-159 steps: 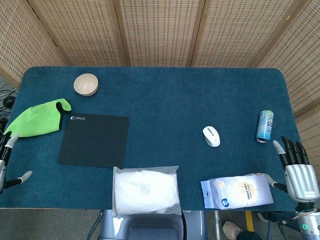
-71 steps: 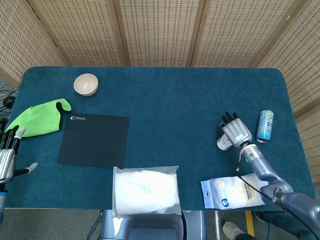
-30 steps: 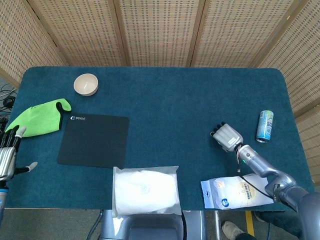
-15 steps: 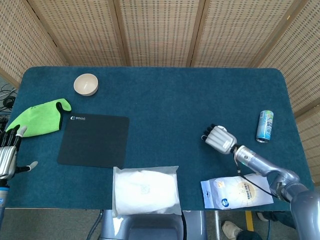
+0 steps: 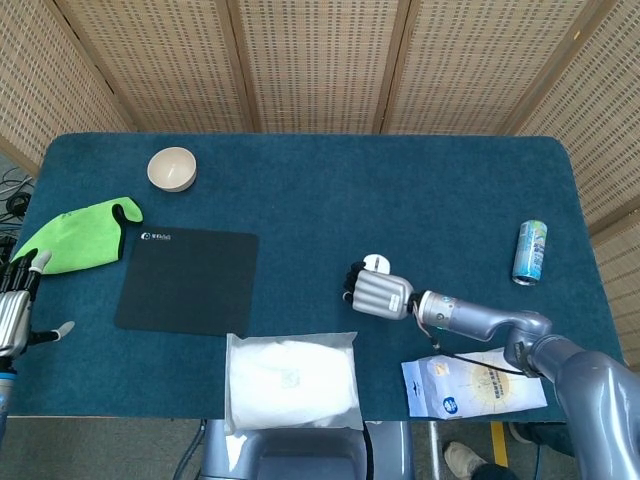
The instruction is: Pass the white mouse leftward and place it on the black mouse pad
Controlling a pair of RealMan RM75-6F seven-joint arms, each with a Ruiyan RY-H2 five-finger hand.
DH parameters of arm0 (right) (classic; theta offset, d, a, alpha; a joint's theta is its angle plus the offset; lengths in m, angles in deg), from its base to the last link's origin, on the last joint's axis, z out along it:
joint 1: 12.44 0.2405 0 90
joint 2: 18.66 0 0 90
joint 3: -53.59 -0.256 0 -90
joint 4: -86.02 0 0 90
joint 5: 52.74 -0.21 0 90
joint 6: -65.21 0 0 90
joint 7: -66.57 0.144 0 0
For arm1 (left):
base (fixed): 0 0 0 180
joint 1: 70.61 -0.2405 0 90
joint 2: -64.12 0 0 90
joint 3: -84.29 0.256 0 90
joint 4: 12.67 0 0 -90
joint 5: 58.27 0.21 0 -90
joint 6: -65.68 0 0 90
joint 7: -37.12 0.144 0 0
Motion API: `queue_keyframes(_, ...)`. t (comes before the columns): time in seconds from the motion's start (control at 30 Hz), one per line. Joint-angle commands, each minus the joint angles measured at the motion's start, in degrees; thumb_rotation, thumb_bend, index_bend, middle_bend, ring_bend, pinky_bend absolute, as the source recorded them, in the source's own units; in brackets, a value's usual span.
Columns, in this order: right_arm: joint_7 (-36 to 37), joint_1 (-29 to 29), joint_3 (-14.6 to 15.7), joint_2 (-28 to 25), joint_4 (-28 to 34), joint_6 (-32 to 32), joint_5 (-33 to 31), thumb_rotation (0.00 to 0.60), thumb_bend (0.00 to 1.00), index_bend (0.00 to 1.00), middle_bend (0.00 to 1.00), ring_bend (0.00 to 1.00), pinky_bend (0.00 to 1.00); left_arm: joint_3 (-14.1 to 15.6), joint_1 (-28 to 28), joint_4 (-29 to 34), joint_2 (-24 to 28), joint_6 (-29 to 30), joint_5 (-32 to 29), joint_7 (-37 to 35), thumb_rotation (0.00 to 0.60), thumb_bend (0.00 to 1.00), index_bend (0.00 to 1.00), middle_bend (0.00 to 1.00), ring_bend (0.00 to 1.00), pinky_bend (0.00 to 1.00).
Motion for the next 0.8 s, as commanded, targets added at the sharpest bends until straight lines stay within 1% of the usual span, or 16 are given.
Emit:
queue_keyframes(0.03,-3.16,3.13,-1.63,0.65,3.85,-4.65,-0.45,0.600,0.54,0.49,0.47,0.38,0.39,-0.02,0.12,-0.35,0.15,-0.48,-0.12,-0.65,0.600,0.00,0.00,0.00,0.00,0.00)
queue_keyframes(0.27,-6.73,5.72,-3.03,3.22,5.74,-9.25,-1.21,0.600,0.54,0.49,0.47,0.38,0.39,-0.13,0.34,-1.31,0.37,-1.44,-0.41,-2.36,0.600,0.00,0.00,0.00,0.00,0.00)
queue_keyframes(0.37,-8.03,6.73,-3.27,4.83,5.33,-10.68,-1.15,0.600,0.54,0.49,0.47,0.38,0.39,-0.25,0.36,-1.50,0.57,-1.65,-0.53,-3.21,0.600,0.00,0.00,0.00,0.00,0.00)
queue_keyframes(0.43,-8.29,7.75,-4.08,7.03,4.83,-11.95,-1.64,0.600,0.54,0.49,0.47,0.38,0.39,-0.35,0.43,-1.71,0.73,-1.93,-0.66,-3.79,0.600,0.00,0.00,0.00,0.00,0.00)
queue_keyframes(0.5,-8.64,8.17,-4.40,8.08,4.16,-12.55,-1.95,0.600,0.54,0.49,0.47,0.38,0.39,-0.34,0.51,-1.82,0.78,-2.11,-0.64,-3.99,0.600,0.00,0.00,0.00,0.00,0.00)
queue_keyframes(0.57,-8.85,8.48,-4.73,9.09,3.55,-13.29,-2.55,0.600,0.54,0.48,0.45,0.37,0.39,-0.32,0.55,-1.92,0.83,-2.29,-0.70,-4.20,0.600,0.00,0.00,0.00,0.00,0.00)
queue_keyframes(0.63,-9.48,8.60,-5.09,9.74,3.05,-14.41,-3.44,0.600,0.49,0.39,0.35,0.31,0.39,-0.40,0.56,-1.99,0.90,-2.37,-0.85,-4.44,0.600,0.00,0.00,0.00,0.00,0.00)
queue_keyframes(0.67,-9.83,8.58,-5.31,9.88,3.14,-15.24,-4.11,0.600,0.43,0.30,0.26,0.23,0.38,-0.46,0.57,-2.05,0.92,-2.41,-0.96,-4.55,0.600,0.00,0.00,0.00,0.00,0.00)
queue_keyframes(0.7,-10.32,8.59,-5.49,9.87,3.44,-16.13,-4.72,0.600,0.34,0.19,0.16,0.14,0.36,-0.50,0.59,-2.11,0.95,-2.49,-1.06,-4.65,0.600,0.00,0.00,0.00,0.00,0.00)
queue_keyframes(0.73,-10.80,8.60,-5.64,9.81,3.68,-16.56,-5.06,0.600,0.28,0.13,0.10,0.09,0.34,-0.52,0.60,-2.16,0.96,-2.56,-1.14,-4.71,0.600,0.00,0.00,0.00,0.00,0.00)
queue_keyframes(0.77,-11.55,8.54,-5.85,9.64,4.10,-17.12,-5.55,0.600,0.21,0.06,0.03,0.03,0.29,-0.53,0.64,-2.24,0.95,-2.69,-1.22,-4.78,0.600,0.00,0.00,0.00,0.00,0.00)
queue_keyframes(0.8,-12.21,8.46,-6.06,9.40,4.69,-17.63,-6.08,0.600,0.15,0.01,0.00,0.00,0.24,-0.53,0.69,-2.32,0.94,-2.83,-1.28,-4.83,0.600,0.00,0.00,0.00,0.00,0.00)
